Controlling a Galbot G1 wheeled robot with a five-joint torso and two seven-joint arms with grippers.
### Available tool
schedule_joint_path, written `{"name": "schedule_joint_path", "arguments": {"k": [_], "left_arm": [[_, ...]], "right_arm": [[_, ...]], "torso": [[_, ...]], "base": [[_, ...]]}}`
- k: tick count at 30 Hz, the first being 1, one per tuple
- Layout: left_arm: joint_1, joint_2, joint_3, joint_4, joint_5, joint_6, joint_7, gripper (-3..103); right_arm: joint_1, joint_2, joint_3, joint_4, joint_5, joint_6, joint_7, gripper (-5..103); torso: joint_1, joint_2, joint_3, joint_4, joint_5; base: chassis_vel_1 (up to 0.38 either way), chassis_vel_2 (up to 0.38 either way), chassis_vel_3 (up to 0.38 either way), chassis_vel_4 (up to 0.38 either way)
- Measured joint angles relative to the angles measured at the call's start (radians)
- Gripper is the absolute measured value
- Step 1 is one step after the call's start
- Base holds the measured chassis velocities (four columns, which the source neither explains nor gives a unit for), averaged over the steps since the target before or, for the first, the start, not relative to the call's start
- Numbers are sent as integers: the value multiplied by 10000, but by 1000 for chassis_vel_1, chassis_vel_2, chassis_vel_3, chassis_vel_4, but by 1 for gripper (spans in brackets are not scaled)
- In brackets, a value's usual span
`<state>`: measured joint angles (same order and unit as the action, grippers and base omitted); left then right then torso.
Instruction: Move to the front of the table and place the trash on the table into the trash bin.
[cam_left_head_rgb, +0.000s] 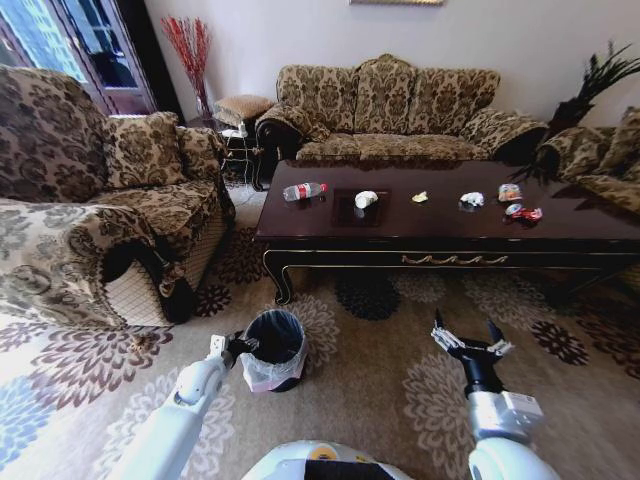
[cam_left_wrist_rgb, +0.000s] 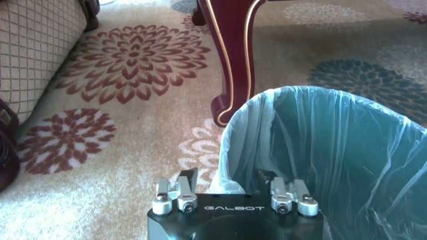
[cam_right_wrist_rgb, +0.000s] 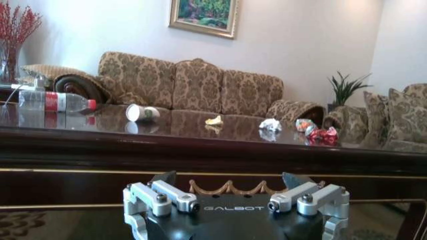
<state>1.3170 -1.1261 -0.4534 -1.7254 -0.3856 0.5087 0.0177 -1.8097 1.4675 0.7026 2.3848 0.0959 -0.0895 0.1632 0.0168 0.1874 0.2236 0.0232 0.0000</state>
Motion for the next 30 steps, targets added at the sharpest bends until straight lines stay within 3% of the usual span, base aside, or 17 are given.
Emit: {"name": "schedule_joint_path", "arguments": {"k": [4,5,7,8,10,21,30], "left_arm": [[-23,-30,34,0,14,2,0,53],[-40,-50,59,1,17,3,-2,44],[-48,-61,72,1,18,4,-2,44],[-61,-77,96,2,19,7,-2,37],[-64,-88,106,3,20,8,-9,37],[-51,-120,76,2,20,3,48,3],[-29,-183,19,-72,76,86,59,3]], "right_arm": [[3,-8,23,-6,0,14,20,100],[8,-12,28,-6,0,14,33,100],[12,-12,28,-6,0,14,36,100],[18,-10,28,-2,0,13,40,100],[18,-7,29,4,0,12,41,100],[18,24,49,109,-2,-7,71,100],[45,-11,55,159,0,-29,90,100]], "torso": [[0,0,0,0,0],[0,0,0,0,0],[0,0,0,0,0],[0,0,0,0,0],[0,0,0,0,0],[0,0,0,-2,-1],[0,0,0,0,-1]], "base": [[0,0,0,0],[0,0,0,0],[0,0,0,0],[0,0,0,0],[0,0,0,0],[0,0,0,0],[0,0,0,0]]}}
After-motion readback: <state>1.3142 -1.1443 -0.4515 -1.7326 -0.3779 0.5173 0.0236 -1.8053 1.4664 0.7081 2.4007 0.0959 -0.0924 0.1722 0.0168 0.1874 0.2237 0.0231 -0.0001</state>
